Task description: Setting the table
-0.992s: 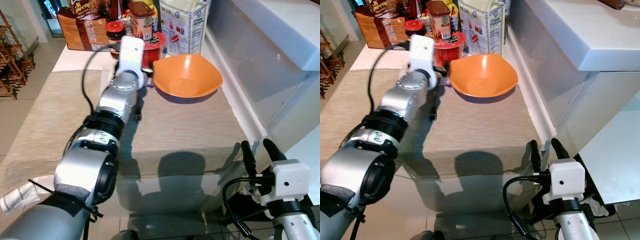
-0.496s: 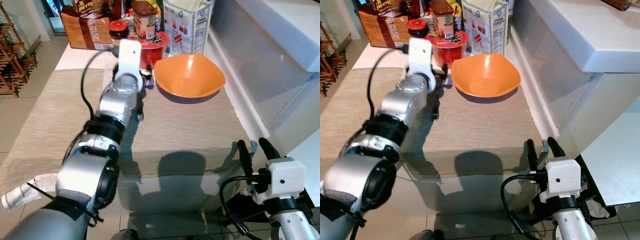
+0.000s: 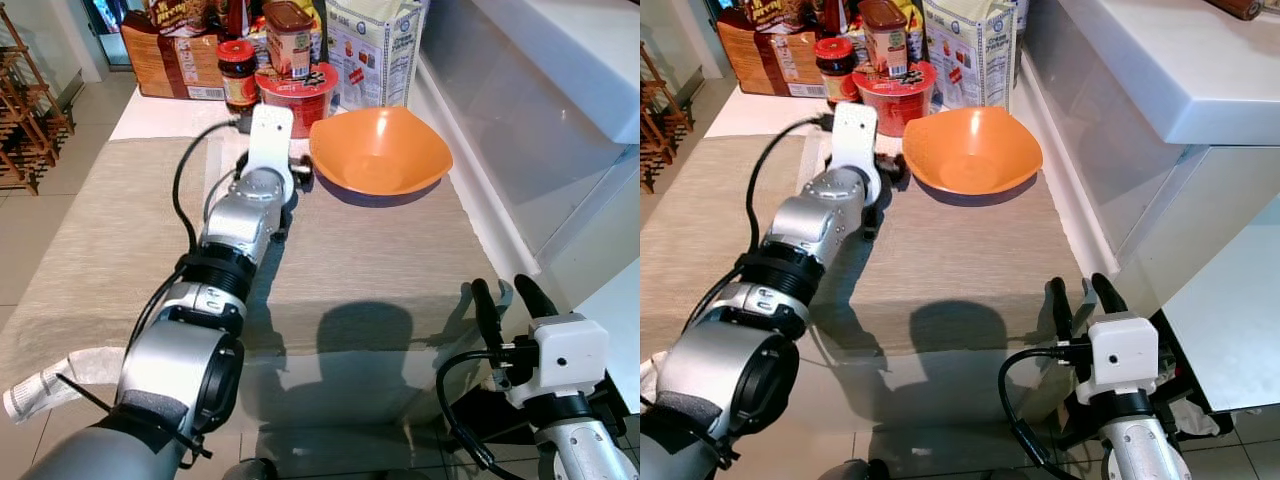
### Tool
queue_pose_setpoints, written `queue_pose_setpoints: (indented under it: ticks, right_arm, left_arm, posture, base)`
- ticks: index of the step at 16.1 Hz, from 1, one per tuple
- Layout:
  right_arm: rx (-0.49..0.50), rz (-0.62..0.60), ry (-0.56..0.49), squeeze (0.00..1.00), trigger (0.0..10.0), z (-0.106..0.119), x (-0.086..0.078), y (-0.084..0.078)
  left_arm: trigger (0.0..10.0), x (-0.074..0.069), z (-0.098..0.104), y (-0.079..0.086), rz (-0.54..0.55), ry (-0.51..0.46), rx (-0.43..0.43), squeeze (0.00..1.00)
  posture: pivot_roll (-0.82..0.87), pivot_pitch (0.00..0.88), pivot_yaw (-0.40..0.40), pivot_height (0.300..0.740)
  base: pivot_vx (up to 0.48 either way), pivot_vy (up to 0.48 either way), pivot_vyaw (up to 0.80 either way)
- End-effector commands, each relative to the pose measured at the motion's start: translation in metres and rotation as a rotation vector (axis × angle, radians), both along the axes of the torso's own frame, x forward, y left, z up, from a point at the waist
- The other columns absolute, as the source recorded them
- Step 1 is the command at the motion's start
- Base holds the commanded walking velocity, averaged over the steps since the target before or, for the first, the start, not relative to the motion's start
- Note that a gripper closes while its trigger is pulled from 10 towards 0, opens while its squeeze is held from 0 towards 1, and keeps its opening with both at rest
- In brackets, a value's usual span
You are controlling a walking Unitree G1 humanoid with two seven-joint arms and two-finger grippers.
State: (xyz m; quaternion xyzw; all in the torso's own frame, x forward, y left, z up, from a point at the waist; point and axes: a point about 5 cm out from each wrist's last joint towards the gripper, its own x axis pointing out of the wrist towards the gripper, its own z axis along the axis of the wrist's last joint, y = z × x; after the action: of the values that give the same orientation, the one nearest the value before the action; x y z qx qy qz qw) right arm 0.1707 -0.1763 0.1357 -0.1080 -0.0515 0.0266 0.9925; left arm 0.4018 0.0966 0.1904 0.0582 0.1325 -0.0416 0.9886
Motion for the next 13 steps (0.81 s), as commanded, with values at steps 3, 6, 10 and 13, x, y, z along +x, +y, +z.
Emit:
queue_pose_setpoints:
  ticks: [3, 6, 10, 13]
  right_arm:
    - [0.003, -0.005, 0.028, 0.0, 10.0, -0.005, 0.0, 0.001]
    - [0.006, -0.005, 0.029, 0.0, 10.0, -0.005, 0.0, 0.001]
    - [0.008, -0.006, 0.025, 0.0, 10.0, -0.005, 0.002, 0.001]
    - [0.011, -0.004, 0.021, 0.0, 10.0, -0.006, 0.004, 0.002]
  left_arm:
    - [10.0, -0.004, -0.008, -0.003, -0.019, 0.049, -0.018, 0.0]
    - [10.0, -0.008, -0.022, -0.003, -0.022, 0.129, -0.049, 0.0]
    - [0.0, -0.01, -0.039, 0.005, -0.006, 0.189, -0.044, 0.0]
    - [0.0, -0.012, -0.047, 0.012, 0.003, 0.206, -0.005, 0.0]
  posture:
    - [-0.22, 0.091, 0.018, 0.74]
    - [-0.22, 0.091, 0.019, 0.74]
    - [-0.22, 0.091, 0.019, 0.74]
    - [-0.2, 0.092, 0.023, 0.74]
  base:
    - [0.0, 0.0, 0.0]
    - [0.0, 0.0, 0.0]
    - [0.0, 0.0, 0.0]
    - [0.0, 0.0, 0.0]
